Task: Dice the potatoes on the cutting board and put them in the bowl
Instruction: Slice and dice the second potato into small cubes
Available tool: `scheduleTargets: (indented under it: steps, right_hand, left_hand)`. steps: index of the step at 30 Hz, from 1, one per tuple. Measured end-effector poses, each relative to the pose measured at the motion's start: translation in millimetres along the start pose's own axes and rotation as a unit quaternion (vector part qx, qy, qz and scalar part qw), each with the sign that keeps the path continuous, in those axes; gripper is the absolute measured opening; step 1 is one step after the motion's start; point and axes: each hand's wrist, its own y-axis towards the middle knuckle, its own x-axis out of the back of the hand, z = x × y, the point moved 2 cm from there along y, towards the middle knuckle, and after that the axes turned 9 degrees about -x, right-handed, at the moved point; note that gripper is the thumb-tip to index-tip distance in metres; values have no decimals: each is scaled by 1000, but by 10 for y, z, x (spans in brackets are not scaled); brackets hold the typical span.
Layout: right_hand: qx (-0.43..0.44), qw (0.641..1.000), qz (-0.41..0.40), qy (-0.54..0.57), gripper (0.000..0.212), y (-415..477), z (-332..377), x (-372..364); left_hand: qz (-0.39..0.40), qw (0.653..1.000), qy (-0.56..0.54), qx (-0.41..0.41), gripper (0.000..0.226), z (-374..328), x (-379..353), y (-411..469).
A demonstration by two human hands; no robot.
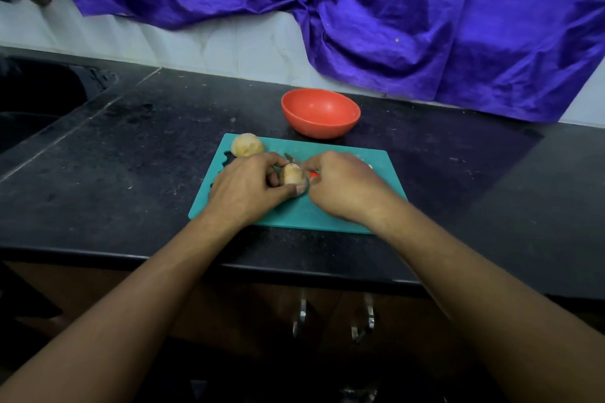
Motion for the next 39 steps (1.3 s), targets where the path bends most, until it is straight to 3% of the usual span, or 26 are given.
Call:
scheduleTargets:
  steps: [11,25,39]
  right_hand:
    - [27,992,-72,-96,59,-342,-66,-364]
    - [30,992,-66,-105,64,-526,-204,-388]
    - [-14,996,-36,78,45,-318,-435,-345]
  left_hand:
    - [-11,1000,3,-11,45,24,-7,7]
    - [-12,1000,17,-11,46,18,-10,5]
    - [-15,1000,19,-4,51,22,0,-12]
